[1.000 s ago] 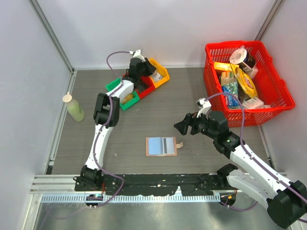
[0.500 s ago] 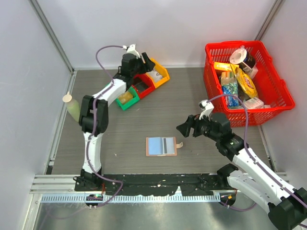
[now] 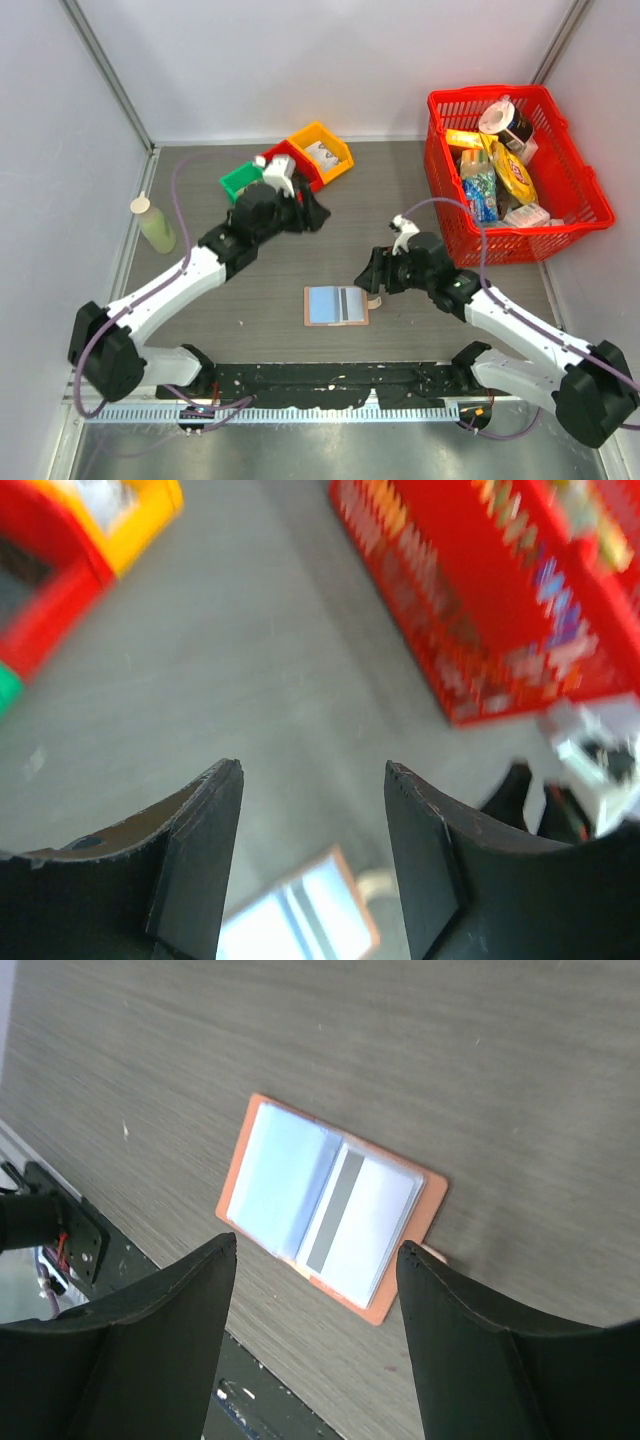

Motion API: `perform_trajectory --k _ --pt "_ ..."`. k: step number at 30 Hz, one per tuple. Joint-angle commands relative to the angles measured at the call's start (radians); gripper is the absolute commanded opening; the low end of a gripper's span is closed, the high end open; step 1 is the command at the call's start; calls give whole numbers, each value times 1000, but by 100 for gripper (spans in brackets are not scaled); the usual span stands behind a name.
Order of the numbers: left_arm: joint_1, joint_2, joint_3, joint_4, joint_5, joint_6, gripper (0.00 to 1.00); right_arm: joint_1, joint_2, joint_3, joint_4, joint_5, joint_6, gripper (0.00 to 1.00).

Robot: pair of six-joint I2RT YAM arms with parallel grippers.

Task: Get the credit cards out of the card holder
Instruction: Remove the credit card from the card holder.

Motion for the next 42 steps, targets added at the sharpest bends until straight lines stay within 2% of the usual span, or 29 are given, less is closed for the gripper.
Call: perform_trajectory --k 1,7,14,18,24,26,29,33,42 --pt "-96 -132 -178 -130 -95 -64 59 106 87 48 14 120 68 69" --pt "-240 -179 -350 -141 -90 -159 52 204 215 43 47 231 146 64" --pt "-332 -73 -388 -115 -87 -213 45 215 333 30 93 254 176 61" --pt "-340 2 -384 -127 -87 -210 41 216 391 40 100 233 183 60" --pt "-341 77 -390 -184 -104 -208 29 216 401 33 112 221 185 56" --pt "-341 100 -394 -199 -107 -208 28 218 398 33 115 210 183 53" --pt "-341 130 -402 -210 -101 -217 22 218 398 43 109 193 179 47" --pt "-341 146 -414 -201 -89 -231 19 218 381 59 110 164 179 36" --pt "-341 148 -433 -169 -75 -239 14 226 344 100 116 81 165 28"
